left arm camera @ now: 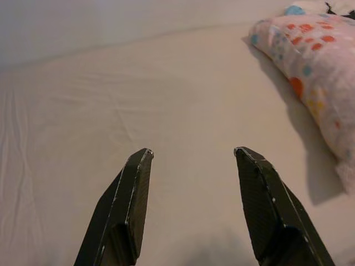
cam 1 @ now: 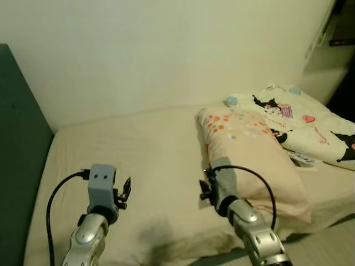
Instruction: Clean up the room
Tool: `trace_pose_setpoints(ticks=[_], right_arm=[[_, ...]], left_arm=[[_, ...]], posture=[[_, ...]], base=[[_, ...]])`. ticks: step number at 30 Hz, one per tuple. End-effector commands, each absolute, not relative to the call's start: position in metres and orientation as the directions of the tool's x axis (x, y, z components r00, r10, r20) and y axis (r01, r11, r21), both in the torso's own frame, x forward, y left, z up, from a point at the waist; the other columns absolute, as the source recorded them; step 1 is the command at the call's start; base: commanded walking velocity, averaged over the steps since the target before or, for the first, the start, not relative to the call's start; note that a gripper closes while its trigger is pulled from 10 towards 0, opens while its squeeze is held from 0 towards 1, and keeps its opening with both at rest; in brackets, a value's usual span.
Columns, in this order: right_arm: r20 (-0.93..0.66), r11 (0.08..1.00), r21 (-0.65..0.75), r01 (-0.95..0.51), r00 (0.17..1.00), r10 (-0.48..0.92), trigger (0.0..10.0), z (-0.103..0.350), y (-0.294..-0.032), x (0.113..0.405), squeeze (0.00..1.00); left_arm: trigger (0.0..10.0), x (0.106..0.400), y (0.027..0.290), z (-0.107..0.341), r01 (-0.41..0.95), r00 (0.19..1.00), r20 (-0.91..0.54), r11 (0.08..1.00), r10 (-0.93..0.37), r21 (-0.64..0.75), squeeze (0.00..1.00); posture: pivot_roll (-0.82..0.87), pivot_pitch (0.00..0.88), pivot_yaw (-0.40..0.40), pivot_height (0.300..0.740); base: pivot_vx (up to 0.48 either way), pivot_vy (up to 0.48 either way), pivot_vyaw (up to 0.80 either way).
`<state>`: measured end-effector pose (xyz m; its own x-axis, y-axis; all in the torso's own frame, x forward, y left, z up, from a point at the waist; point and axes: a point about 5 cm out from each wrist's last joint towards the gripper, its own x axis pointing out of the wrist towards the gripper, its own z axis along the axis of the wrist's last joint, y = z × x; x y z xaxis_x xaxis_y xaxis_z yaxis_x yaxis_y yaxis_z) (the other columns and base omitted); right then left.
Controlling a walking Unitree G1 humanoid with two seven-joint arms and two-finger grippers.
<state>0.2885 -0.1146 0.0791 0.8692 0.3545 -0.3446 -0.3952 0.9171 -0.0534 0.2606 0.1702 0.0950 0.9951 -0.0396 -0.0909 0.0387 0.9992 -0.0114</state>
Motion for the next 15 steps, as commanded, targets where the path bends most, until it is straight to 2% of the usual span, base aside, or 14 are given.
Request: trace_pose_setpoints(ticks=[1, 15], right_arm=[[-0.347, 0.919, -0.067, -0.390, 0.872, 0.344, 10.0, 0.0786, -0.1188, 0.2880, 0.00], [-0.328, 0.929, -0.047, -0.368, 0.884, 0.334, 10.0, 0.0826, -0.1196, 0.2919, 0.00]], left_arm=[[10.0, 0.2587, 0.1718, 0.0909, 0.032, 0.994, -0.105, 0.999, -0.032, -0.008, 0.00], [10.0, 0.2592, 0.1756, 0.0920, 0.013, 0.995, -0.101, 0.999, -0.008, 0.049, 0.00]], posture=[[-0.07, 0.042, -0.021, 0.740], [-0.07, 0.044, -0.015, 0.740]], base=[[0.000, 0.000, 0.00], [0.000, 0.000, 0.00]])
